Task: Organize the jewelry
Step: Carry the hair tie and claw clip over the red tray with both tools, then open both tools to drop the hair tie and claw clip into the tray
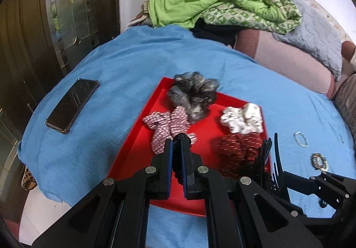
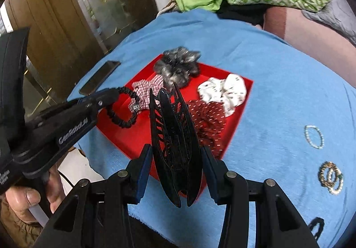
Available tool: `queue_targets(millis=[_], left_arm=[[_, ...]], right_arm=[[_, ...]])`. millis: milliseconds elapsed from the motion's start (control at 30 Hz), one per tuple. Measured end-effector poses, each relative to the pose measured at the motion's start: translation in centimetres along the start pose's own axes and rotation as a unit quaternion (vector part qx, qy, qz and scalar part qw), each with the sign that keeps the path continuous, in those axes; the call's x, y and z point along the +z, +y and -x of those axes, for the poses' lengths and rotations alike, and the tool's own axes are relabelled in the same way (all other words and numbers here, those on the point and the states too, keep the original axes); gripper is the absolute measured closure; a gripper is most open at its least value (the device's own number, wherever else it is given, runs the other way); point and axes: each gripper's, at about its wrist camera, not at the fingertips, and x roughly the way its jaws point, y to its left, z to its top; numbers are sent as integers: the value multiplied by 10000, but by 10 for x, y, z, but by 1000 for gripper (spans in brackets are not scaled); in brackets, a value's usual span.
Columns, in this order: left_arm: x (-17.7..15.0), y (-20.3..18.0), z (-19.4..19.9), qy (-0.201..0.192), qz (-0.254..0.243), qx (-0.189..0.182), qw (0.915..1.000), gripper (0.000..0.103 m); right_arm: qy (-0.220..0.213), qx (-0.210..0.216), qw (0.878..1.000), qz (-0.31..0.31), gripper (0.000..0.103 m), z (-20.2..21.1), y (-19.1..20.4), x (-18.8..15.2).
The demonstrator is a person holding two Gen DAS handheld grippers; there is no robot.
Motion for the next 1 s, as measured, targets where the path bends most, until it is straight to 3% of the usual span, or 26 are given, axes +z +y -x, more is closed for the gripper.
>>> queue_targets(millis=[333, 667, 800, 867, 1000], left_arm=[[-5, 17, -35, 299, 137, 133, 9994, 96], [-4, 20, -33, 270, 307, 128, 9991, 95], [0, 19, -24, 203, 338, 107, 9992, 85], [2, 18, -16, 118, 357, 97, 9992, 76], [9, 15, 0, -64, 361, 137, 9992, 66]], right_arm=[[384, -147, 9992, -4, 54, -50, 5, -3], [443, -38, 9990, -20, 53, -62, 5, -4], [425, 11, 9990, -100, 51, -63, 3, -3], [407, 14, 9991, -109, 40, -62, 2, -3], [287, 77, 9995, -63, 37, -53, 2, -3]])
